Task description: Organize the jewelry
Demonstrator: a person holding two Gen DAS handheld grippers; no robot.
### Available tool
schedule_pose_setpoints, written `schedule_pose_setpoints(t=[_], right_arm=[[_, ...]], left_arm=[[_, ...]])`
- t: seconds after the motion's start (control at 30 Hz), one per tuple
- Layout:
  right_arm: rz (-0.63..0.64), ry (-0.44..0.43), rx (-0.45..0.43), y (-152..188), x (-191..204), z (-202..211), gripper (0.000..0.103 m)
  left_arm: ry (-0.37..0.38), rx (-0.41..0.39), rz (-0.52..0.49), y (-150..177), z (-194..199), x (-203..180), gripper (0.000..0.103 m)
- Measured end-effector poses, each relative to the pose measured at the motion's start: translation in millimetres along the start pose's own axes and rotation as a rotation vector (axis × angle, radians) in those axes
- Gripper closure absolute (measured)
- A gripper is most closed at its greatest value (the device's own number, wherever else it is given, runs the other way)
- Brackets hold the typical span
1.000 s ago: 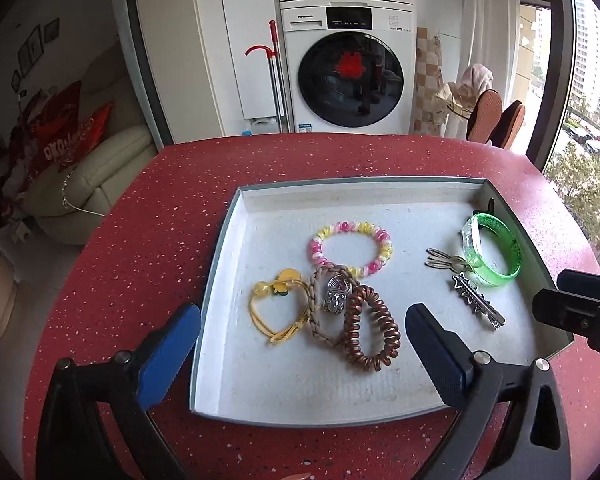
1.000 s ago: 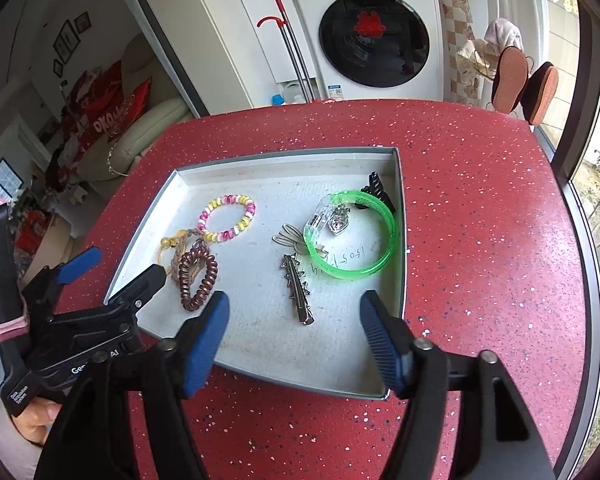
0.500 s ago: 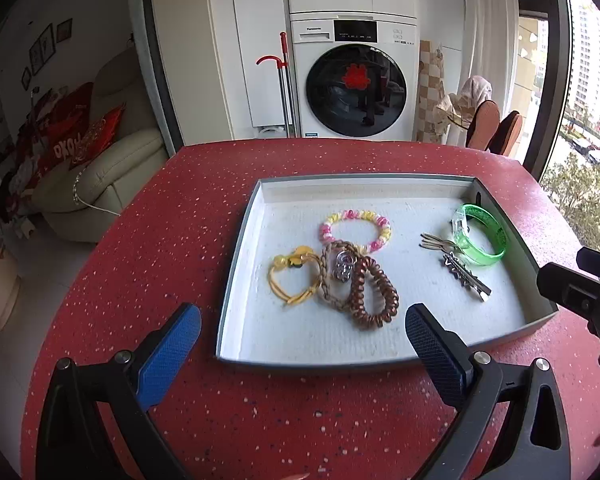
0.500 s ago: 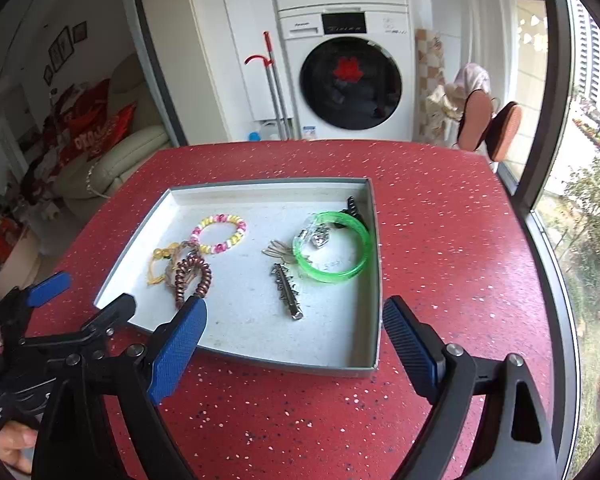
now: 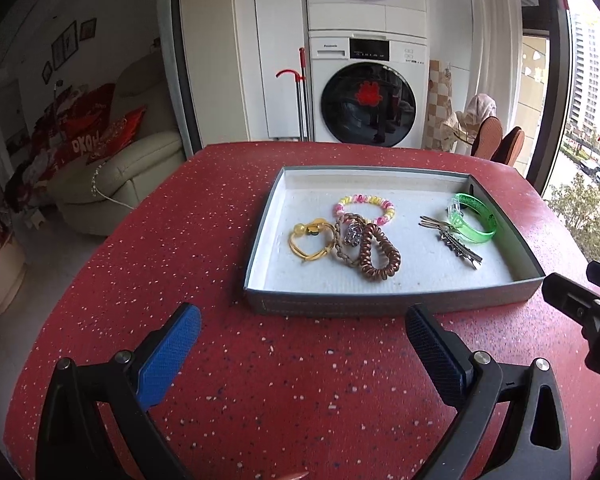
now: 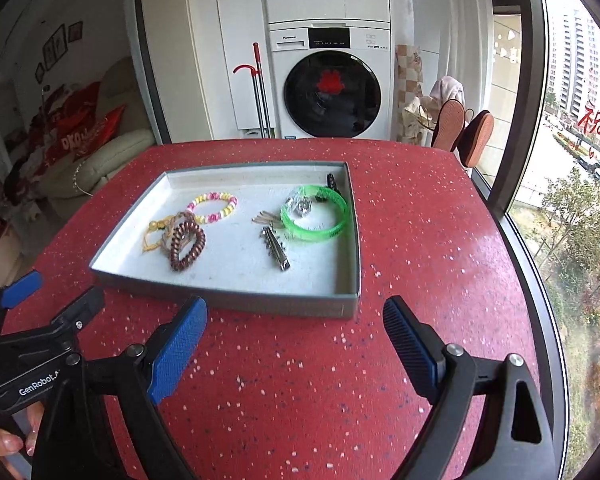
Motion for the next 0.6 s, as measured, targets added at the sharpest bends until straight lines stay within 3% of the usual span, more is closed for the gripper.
schedule_pose_setpoints(t=[0.6], right_arm=[[-0.036, 0.125, -0.046, 16, -6, 18, 0.011]], left_arm=[[0.011, -0.001, 0.001, 20, 13, -1, 0.000]])
Point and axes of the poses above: each gripper's, at about its wrist camera, not at the fingertips, and z roughly against the way its jaws point, x to its left, y to its underside, the point moved 9 cm from there along -z, roughly the way its jaws point, and after that the axes turned 10 degrees about y, right-handed, at the moved point
